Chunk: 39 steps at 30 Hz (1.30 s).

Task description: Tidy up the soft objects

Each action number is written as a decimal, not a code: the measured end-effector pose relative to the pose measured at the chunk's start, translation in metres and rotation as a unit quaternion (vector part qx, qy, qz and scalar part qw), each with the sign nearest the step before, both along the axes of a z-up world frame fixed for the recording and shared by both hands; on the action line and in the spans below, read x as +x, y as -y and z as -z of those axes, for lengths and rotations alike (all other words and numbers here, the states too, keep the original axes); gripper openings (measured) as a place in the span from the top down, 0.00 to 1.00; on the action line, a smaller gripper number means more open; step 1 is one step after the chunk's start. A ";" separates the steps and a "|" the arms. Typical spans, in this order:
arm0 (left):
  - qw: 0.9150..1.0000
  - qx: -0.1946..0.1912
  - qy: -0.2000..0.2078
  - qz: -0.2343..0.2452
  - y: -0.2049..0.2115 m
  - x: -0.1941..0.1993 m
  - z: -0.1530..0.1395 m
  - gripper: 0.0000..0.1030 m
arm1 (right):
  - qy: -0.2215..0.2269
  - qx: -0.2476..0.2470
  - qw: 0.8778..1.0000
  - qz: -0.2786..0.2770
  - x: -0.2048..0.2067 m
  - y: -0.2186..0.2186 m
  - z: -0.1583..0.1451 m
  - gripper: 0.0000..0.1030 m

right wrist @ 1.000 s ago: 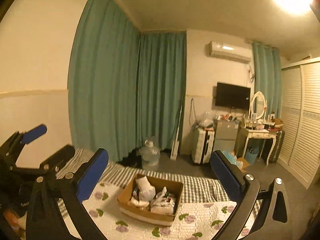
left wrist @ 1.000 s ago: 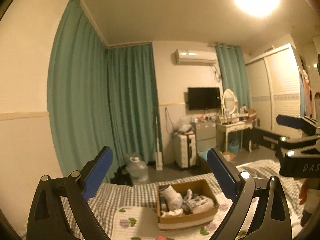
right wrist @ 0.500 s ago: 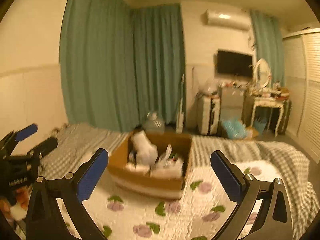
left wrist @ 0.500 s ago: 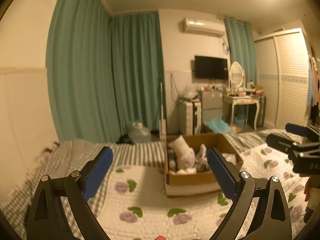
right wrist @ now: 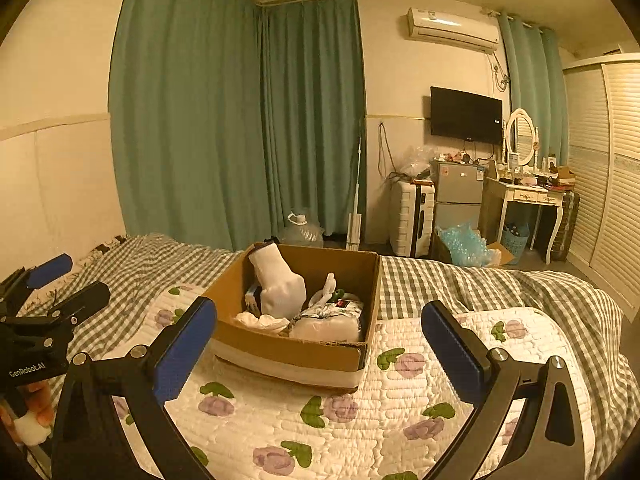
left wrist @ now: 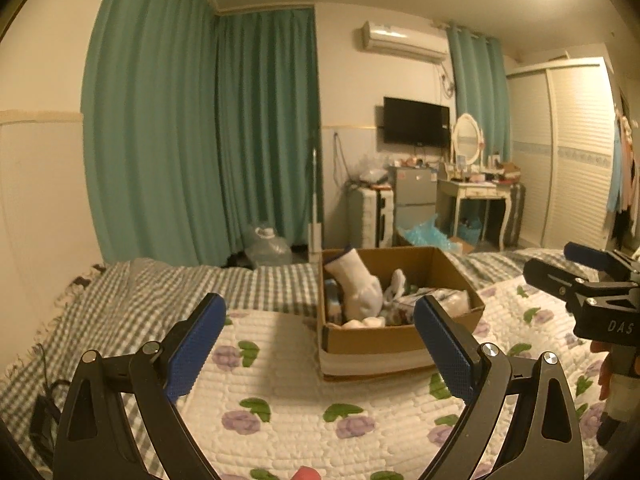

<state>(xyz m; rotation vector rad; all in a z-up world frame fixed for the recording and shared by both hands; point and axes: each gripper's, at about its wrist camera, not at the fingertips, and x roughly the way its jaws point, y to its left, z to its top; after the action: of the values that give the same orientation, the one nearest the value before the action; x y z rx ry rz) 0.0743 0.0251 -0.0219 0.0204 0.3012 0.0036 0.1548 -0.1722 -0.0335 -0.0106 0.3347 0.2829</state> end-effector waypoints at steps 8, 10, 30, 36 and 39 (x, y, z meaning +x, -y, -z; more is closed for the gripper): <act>1.000 -0.013 -0.009 0.012 -0.001 0.001 0.003 0.06 | 0.023 -0.012 1.000 -0.001 -0.016 -0.005 -0.004 0.00; 1.000 -0.010 -0.007 0.013 0.000 0.000 0.003 0.06 | 0.026 -0.011 1.000 -0.003 -0.017 -0.006 -0.005 0.00; 1.000 -0.009 -0.016 0.009 -0.001 -0.001 0.003 0.06 | 0.015 -0.022 1.000 0.002 -0.016 -0.010 0.002 0.00; 1.000 -0.011 -0.018 0.011 -0.002 -0.001 0.003 0.06 | 0.008 -0.021 1.000 0.003 -0.014 -0.009 0.004 0.00; 1.000 -0.011 -0.018 0.010 -0.002 -0.002 0.004 0.06 | 0.005 -0.018 1.000 0.005 -0.013 -0.008 0.004 0.00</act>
<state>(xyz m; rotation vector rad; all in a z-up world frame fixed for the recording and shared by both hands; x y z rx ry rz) 0.0721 0.0269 -0.0254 0.0015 0.3368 -0.0192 0.1422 -0.1640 -0.0378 -0.0457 0.3300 0.2673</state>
